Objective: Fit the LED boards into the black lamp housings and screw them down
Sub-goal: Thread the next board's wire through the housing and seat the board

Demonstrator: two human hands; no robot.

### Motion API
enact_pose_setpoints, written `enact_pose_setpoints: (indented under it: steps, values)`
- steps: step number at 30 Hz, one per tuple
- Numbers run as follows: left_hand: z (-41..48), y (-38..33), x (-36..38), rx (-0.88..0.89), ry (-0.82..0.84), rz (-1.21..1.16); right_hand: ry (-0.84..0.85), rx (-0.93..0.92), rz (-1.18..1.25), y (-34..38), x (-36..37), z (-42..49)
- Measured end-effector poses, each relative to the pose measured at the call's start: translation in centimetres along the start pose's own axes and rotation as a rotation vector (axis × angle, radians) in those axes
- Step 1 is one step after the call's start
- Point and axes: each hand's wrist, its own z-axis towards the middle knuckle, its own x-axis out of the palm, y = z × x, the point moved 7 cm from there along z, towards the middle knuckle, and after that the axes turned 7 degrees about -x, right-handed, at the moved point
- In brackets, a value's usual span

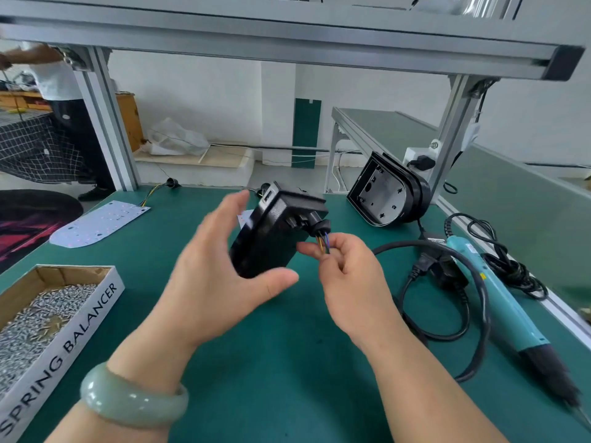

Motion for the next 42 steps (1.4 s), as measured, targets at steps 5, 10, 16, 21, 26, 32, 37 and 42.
enact_pose_setpoints:
  steps: [5, 10, 16, 21, 26, 32, 37, 42]
  values:
    - [-0.2, 0.4, 1.0, 0.000, -0.099, -0.046, -0.100, 0.121, 0.226, -0.7, -0.4, -0.1]
    - [-1.0, -0.6, 2.3, 0.024, 0.024, -0.042, -0.203, 0.091, 0.410, 0.3, -0.6, -0.1]
    - [-1.6, -1.1, 2.9, 0.026, -0.003, -0.095, -0.142, -0.033, 0.378, 1.2, -1.0, 0.1]
    - [-1.2, -0.6, 2.4, -0.037, -0.077, -0.151, -0.016, -0.156, 0.180, 2.2, -1.1, 0.2]
    - [-1.4, -1.2, 2.6, -0.017, -0.113, -0.104, -0.017, 0.137, 0.472, 0.1, -0.3, 0.0]
    - [-1.6, -1.1, 2.6, -0.020, -0.099, -0.129, 0.037, 0.279, 0.567, -1.5, 0.6, -0.1]
    - [-1.3, -0.3, 2.6, -0.075, -0.107, -0.155, 0.063, 0.091, 0.716, 0.1, 0.4, 0.1]
    - [-0.9, 0.2, 2.2, -0.096, -0.102, -0.149, -0.014, -0.114, 0.527, 1.0, -0.1, 0.1]
